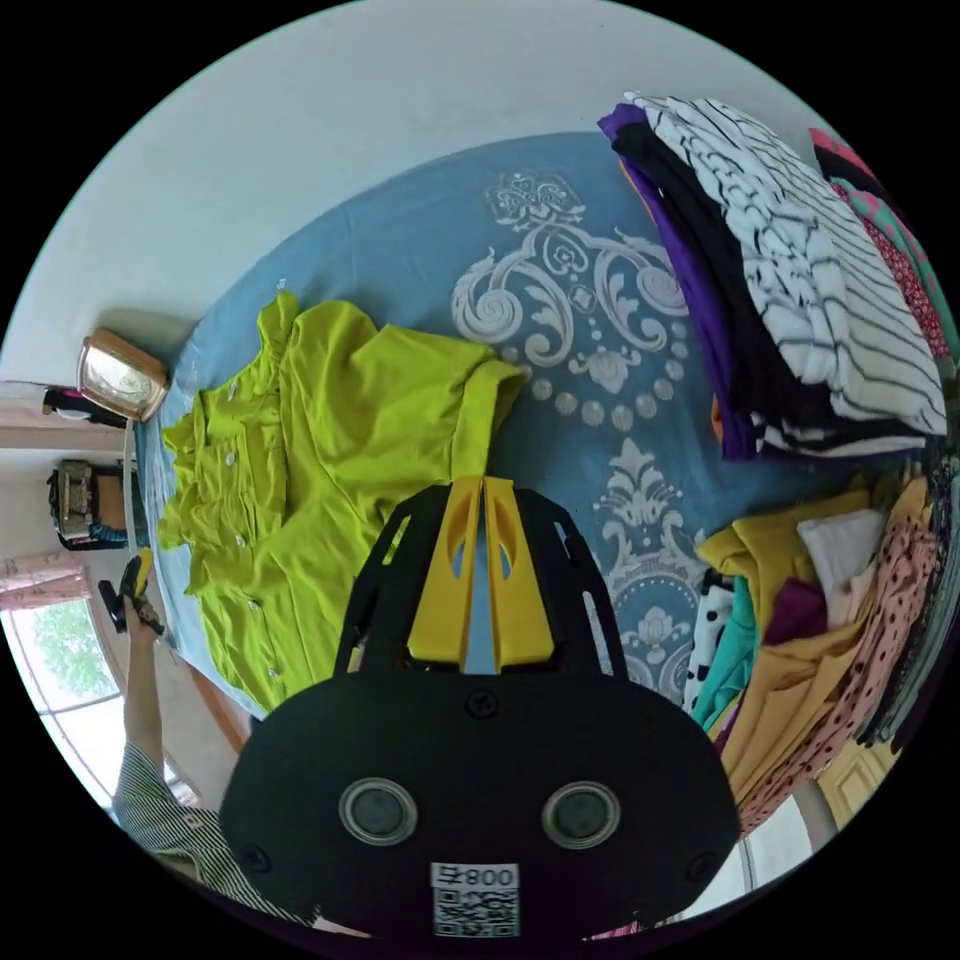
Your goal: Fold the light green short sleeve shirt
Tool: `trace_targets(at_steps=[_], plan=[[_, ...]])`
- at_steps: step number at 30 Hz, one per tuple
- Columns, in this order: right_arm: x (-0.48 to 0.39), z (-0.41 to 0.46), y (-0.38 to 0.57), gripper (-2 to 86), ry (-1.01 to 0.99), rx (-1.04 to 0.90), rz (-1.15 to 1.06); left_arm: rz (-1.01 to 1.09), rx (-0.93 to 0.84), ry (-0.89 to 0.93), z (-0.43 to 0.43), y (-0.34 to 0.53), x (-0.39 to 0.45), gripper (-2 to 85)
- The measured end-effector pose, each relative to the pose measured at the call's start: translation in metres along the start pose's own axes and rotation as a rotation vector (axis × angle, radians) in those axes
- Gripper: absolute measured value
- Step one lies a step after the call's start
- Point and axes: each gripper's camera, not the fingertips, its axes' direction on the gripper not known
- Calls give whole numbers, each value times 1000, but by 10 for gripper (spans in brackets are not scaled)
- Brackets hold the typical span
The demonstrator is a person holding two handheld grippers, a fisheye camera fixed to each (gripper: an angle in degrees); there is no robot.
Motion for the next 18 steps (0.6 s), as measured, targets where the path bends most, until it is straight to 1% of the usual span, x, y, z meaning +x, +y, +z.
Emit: trace_targets(at_steps=[2, 3, 5, 9, 10, 12, 14, 15, 18], plan=[[15, 2, 34, 10, -42, 3, 4, 26, -63, 18, -6, 37, -6, 83], [25, 3, 61, 15, -121, -5, 0, 40, -104, 8, -11, 62, -11, 93], [31, 6, 107, 27, -208, -37, -27, 43, -174, -20, -19, 99, -18, 106], [19, 14, 213, 62, -245, -127, -78, 6, -244, -14, -35, 162, -35, 123], [17, 15, 225, 66, -250, -139, -81, 8, -255, -20, -35, 167, -35, 123], [8, 23, 264, 77, -212, -169, -98, 4, -219, -37, -43, 184, -35, 122], [2, 30, 282, 80, -181, -186, -110, -4, -230, -24, -45, 192, -35, 119], [-1, 34, 290, 83, -175, -189, -107, 11, -265, -28, -44, 197, -32, 115], [-6, 43, 302, 84, -210, -191, -92, 37, -286, -120, -48, 211, -24, 85]])
